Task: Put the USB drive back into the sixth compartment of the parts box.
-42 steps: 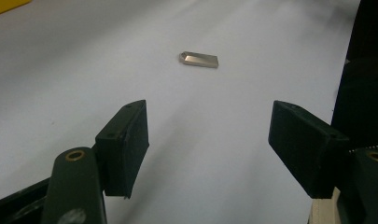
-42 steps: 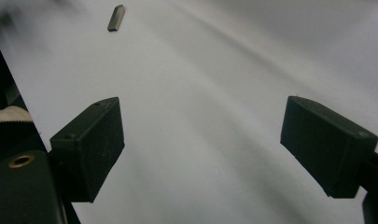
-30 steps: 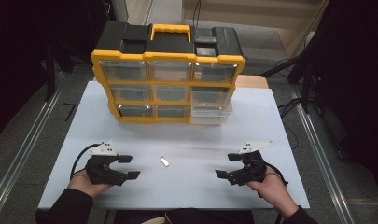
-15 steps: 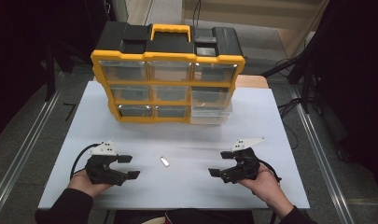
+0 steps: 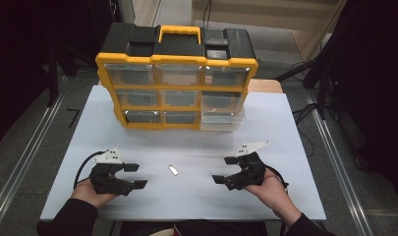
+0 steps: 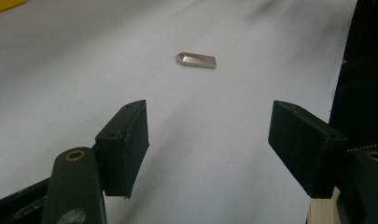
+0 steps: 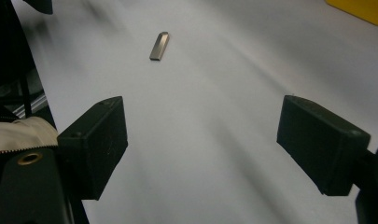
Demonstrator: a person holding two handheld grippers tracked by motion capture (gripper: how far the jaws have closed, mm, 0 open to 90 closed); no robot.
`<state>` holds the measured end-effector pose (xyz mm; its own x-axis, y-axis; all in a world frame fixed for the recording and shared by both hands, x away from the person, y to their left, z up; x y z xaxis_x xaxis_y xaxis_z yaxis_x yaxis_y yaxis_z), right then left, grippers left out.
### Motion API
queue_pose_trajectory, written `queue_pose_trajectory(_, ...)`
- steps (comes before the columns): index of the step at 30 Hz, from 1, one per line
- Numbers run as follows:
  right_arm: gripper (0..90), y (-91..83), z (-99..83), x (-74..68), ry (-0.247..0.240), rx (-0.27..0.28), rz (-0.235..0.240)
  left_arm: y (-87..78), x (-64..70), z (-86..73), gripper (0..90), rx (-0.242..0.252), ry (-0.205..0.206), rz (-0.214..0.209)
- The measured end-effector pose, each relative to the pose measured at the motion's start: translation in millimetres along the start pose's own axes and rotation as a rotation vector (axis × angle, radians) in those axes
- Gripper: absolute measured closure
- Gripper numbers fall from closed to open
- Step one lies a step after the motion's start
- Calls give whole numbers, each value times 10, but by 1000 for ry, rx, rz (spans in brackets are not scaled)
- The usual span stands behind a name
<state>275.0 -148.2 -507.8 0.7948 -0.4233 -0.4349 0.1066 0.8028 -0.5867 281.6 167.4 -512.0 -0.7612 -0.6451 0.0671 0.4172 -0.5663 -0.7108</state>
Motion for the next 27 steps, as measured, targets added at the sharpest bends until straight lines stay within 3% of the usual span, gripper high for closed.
queue_pose_trajectory(27, 146, 160, 212, -10, -17, 5, 6, 2, 8, -4, 297, -1, 7, -7)
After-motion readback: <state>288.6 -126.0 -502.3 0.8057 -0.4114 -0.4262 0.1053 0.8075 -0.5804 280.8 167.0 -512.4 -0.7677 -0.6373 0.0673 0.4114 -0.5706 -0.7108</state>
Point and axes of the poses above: each handheld gripper's, and its own axes: y roughly forward along the jaws, z roughly out of its top, x roughly to its right, the point moved 7 cm from there along y, roughly forward along the jaws, and after that the axes turned 15 degrees about z, right-handed, at the moved point
